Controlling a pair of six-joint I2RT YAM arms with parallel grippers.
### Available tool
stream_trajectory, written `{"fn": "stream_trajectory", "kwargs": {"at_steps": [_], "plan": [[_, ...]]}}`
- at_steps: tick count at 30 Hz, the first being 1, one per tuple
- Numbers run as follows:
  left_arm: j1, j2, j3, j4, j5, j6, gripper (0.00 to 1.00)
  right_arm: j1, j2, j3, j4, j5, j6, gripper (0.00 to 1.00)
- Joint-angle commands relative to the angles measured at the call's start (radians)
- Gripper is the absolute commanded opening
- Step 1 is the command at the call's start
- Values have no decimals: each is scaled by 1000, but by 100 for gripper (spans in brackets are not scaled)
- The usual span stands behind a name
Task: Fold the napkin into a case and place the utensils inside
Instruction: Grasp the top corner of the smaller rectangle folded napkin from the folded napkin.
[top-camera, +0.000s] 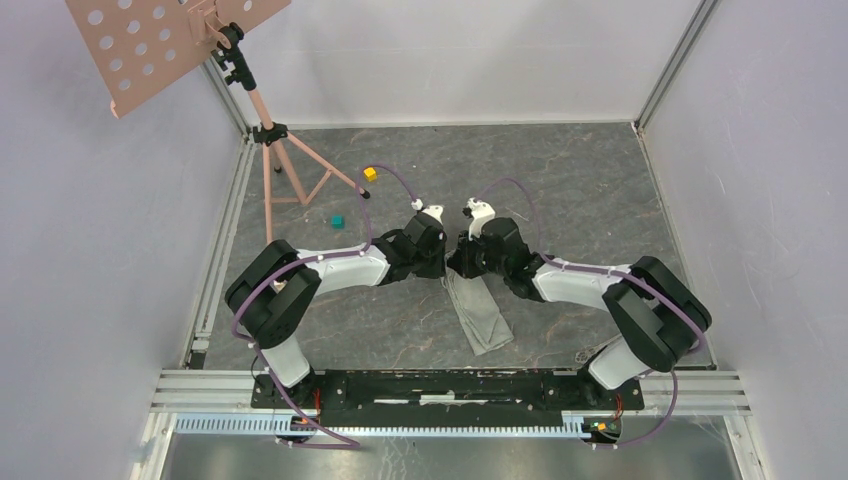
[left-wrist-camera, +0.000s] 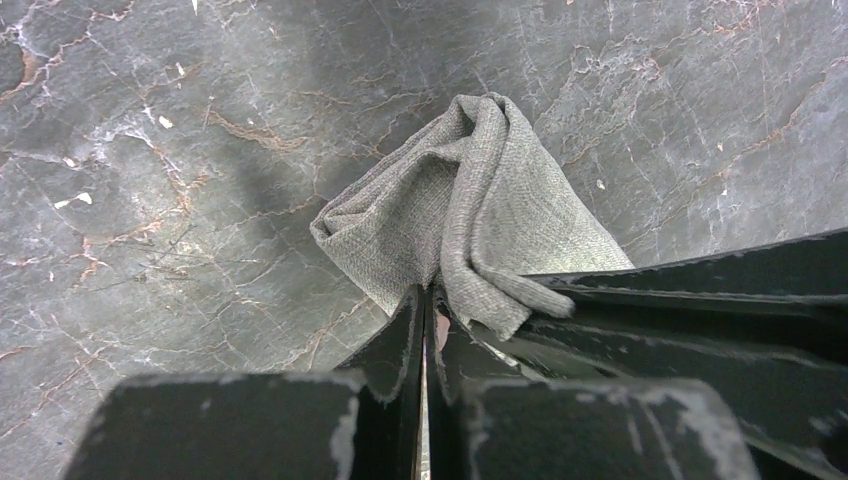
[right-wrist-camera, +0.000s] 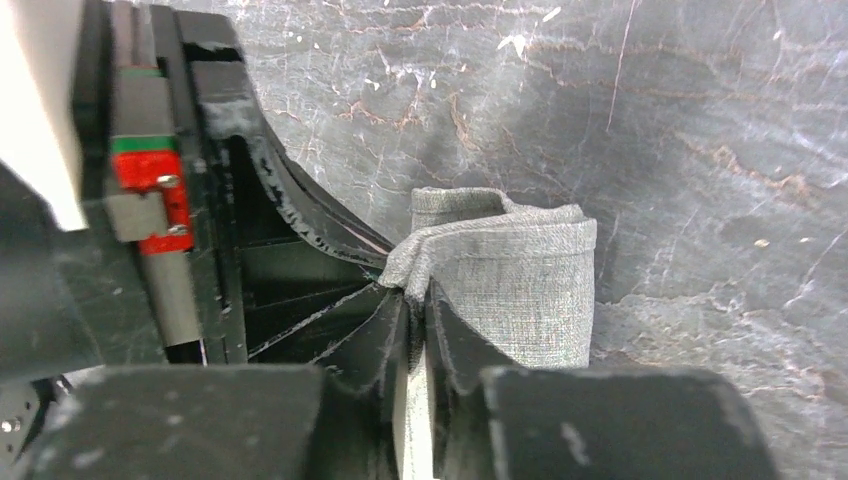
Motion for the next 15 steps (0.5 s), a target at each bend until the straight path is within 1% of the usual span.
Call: {"fn": "stream_trajectory", "kwargs": {"at_steps": [1, 3, 6, 8, 9, 11, 12, 14, 15], "plan": [[9, -48, 36, 37, 19, -59, 2, 5, 50, 17, 46, 20, 50, 6], [19, -66, 37, 38, 37, -67, 2, 6, 69, -14, 81, 22, 86, 3], [22, -92, 37, 37, 38, -55, 2, 6, 91, -47, 136, 26, 106, 2], [22, -97, 33, 37, 38, -53, 2, 6, 116, -40, 158, 32, 103, 2], [22, -94, 32, 37, 63, -55, 2, 4, 134, -30, 156, 39, 100, 2], [22, -87, 27, 38, 66, -61, 2, 5, 154, -3, 139, 45, 89, 2], [23, -85, 23, 37, 66, -63, 2, 4, 160, -1, 152, 34, 85, 3], [24, -81, 13, 67, 68, -70, 2, 4, 169, 10, 155, -18, 83, 8], [25, -81, 10, 71, 67, -71, 2, 3, 167, 19, 138, -41, 83, 14]]}}
